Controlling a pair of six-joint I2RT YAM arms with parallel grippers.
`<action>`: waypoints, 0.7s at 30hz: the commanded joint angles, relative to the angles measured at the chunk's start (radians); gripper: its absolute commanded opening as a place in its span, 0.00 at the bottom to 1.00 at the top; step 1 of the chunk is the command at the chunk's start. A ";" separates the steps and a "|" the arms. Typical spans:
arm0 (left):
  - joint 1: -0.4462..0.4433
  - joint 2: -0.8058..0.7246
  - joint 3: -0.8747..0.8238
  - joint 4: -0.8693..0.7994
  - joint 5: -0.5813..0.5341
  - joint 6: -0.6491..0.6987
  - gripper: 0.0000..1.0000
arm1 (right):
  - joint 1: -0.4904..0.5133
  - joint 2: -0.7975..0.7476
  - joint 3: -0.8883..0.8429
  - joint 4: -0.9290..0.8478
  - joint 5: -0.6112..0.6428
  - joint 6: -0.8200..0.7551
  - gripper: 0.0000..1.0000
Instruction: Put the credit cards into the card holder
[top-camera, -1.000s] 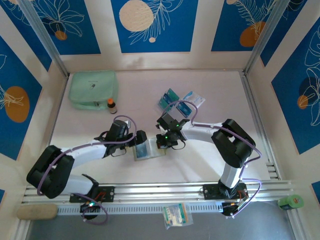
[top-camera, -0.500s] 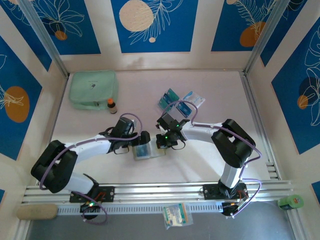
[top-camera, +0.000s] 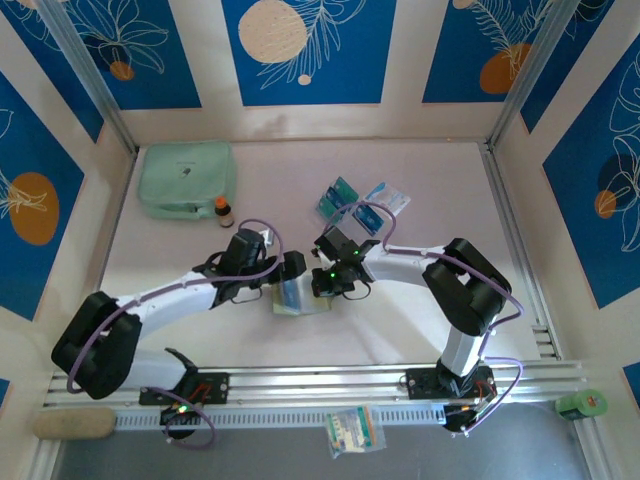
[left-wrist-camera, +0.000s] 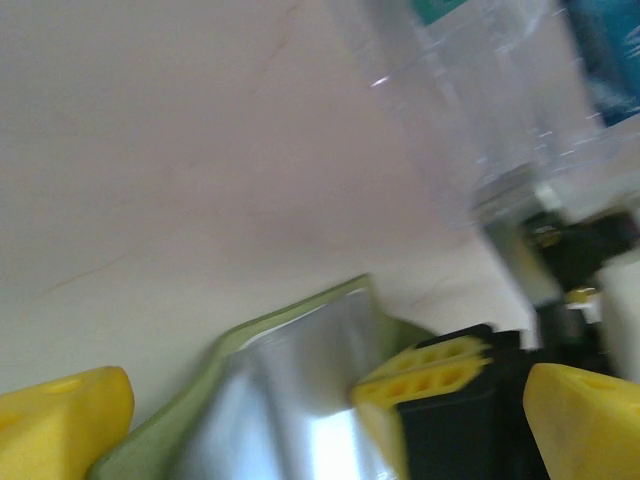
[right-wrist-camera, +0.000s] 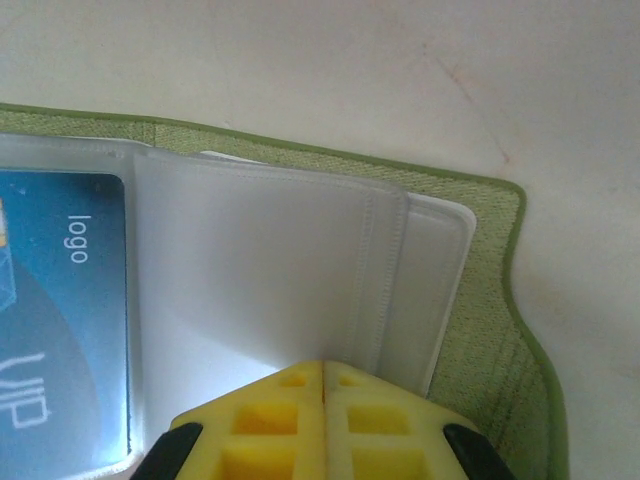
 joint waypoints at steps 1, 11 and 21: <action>-0.010 -0.013 -0.038 0.152 0.068 -0.095 1.00 | 0.002 0.052 -0.052 -0.074 0.020 0.009 0.00; -0.009 -0.038 -0.080 0.287 0.080 -0.196 1.00 | -0.003 0.038 -0.029 -0.095 0.010 0.006 0.00; -0.010 -0.032 -0.074 0.261 0.092 -0.187 1.00 | -0.053 -0.115 0.043 -0.162 -0.030 0.015 0.00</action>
